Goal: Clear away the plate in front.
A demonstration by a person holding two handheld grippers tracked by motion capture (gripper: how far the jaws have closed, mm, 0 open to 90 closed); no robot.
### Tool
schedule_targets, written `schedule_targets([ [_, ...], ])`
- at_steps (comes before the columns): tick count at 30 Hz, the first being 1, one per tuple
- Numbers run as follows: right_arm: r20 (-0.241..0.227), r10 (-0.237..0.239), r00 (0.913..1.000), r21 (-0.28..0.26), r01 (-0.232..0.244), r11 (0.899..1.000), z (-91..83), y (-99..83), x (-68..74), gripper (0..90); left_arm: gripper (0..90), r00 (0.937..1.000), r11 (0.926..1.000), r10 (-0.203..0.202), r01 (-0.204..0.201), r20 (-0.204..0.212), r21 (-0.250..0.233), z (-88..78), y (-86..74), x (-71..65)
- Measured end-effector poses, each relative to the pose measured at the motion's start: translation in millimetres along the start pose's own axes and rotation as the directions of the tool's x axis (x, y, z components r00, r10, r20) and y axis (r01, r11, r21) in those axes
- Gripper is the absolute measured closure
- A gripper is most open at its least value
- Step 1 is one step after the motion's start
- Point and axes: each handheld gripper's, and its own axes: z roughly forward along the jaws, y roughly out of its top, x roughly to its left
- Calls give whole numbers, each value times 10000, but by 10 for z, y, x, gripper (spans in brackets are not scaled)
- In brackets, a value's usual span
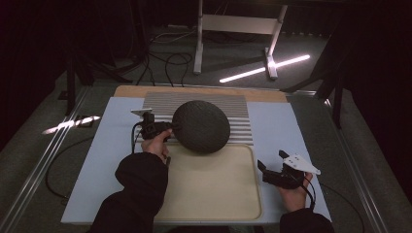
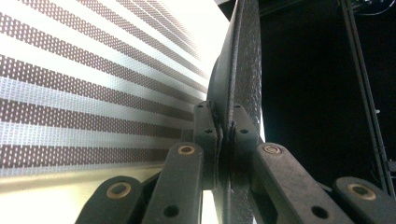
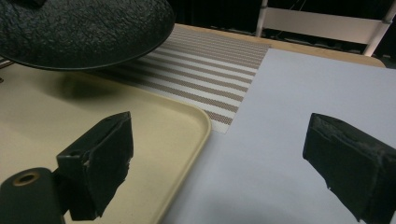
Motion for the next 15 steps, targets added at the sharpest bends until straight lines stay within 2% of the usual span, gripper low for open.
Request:
schedule_targets([
  [15,51,129,9999,-16,-129,9999,-8,7,-13,86,862,9995,9999,-2,-2,321,144,-95,-149,22],
])
